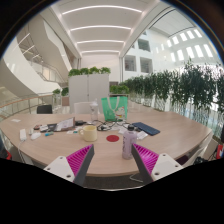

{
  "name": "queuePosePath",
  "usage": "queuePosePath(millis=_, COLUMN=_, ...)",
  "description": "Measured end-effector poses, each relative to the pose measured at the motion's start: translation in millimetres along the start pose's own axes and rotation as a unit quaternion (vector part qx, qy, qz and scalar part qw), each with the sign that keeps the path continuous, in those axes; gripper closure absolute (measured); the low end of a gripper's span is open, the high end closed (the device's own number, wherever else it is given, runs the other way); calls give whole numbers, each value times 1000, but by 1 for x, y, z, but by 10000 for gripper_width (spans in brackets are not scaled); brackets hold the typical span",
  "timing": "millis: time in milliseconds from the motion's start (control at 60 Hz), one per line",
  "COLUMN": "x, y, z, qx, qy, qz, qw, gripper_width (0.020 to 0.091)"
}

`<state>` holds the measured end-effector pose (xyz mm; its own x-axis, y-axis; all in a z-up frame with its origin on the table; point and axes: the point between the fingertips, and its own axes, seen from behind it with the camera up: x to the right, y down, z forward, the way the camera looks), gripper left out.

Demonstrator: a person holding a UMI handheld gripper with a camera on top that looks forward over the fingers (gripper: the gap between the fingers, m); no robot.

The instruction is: Pour water

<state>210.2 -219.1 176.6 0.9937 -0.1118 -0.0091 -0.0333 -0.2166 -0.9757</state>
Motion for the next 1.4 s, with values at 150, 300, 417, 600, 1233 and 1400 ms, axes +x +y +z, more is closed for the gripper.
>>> queuePosePath(millis=150, x=66, y=29, z=110, qx=8, qy=27, qz=9, qw=1000, gripper_width=279)
queuePosePath(millis=300, x=81, y=44, z=202, qx=3, qy=20, qz=5, qw=1000, gripper_width=279)
queuePosePath(millis=417, x=78, y=45, z=243, qx=8, qy=-1, qz=5, qw=1000, gripper_width=329)
queuePosePath(millis=600, x=81, y=46, z=269, qx=19, qy=-2, qz=-5, qw=1000, gripper_width=593)
queuePosePath(millis=1233, x=57, y=-169, z=342, qx=33, qy=95, qz=-414, qw=905, gripper_width=713)
queuePosePath(millis=1400, x=-43, y=-106, z=411, qx=-3, qy=64, qz=-729, qw=681, gripper_width=713)
